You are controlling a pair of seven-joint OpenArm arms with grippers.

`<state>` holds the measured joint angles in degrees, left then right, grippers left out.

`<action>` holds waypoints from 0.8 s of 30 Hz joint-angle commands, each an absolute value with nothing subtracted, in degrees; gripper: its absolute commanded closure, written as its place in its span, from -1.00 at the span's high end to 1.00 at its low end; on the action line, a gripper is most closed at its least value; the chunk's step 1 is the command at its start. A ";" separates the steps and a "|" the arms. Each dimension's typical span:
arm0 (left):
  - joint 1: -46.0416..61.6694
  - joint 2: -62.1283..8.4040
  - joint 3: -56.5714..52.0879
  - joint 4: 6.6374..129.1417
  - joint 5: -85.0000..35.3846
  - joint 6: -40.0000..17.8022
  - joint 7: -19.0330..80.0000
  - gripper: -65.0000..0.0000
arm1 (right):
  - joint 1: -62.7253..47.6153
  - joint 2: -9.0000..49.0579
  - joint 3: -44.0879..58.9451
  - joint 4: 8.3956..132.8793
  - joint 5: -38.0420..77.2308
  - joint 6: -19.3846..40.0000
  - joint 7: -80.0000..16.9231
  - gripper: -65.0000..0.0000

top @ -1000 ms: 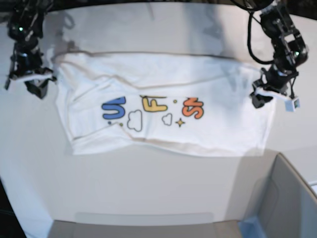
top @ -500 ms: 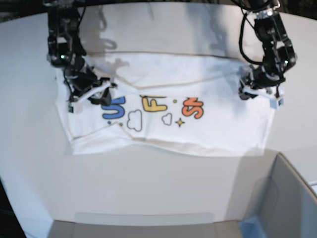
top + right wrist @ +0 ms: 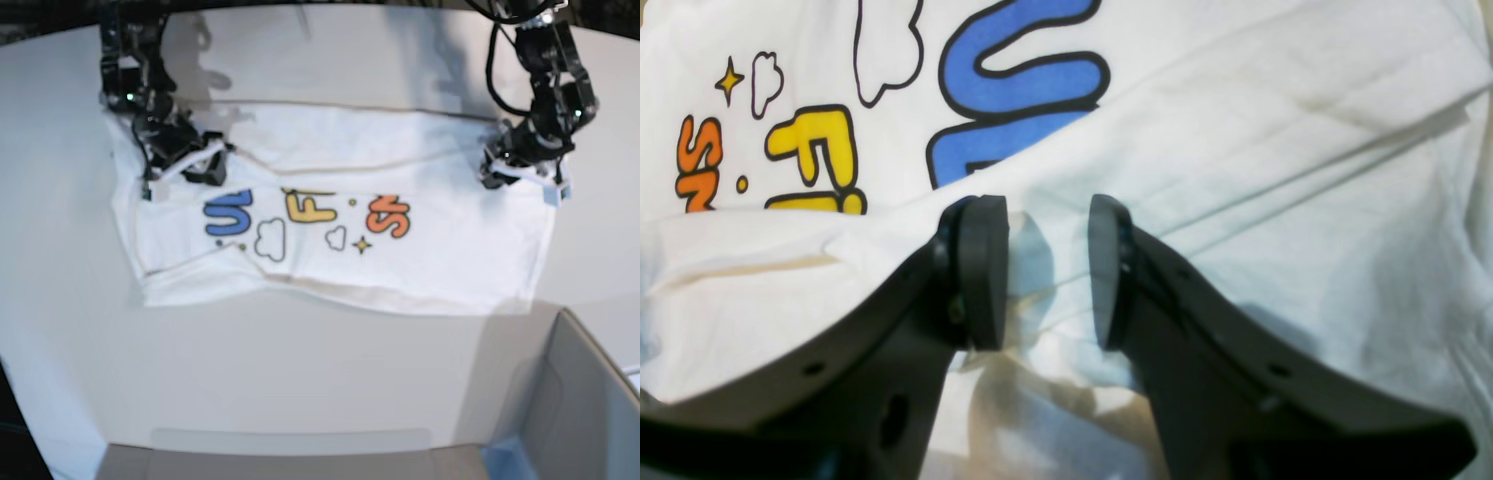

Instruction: Layout the t-shirt on the table in an organized manner, then fold the t-shirt properly

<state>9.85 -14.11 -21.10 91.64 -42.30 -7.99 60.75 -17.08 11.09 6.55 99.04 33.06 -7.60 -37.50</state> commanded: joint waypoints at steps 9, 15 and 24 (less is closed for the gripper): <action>16.22 -14.37 -21.14 94.64 -41.45 -7.34 65.80 -0.40 | -21.85 11.65 18.15 100.26 32.40 -8.13 -38.81 -0.35; 18.86 -12.26 -21.67 104.92 -41.45 -7.34 68.53 -0.40 | -24.48 12.62 20.79 104.40 32.40 -8.13 -39.16 -0.35; 17.10 -11.91 -21.76 111.43 -41.45 -7.34 68.53 -0.40 | -26.59 12.26 21.05 114.86 32.40 -8.13 -39.25 -0.35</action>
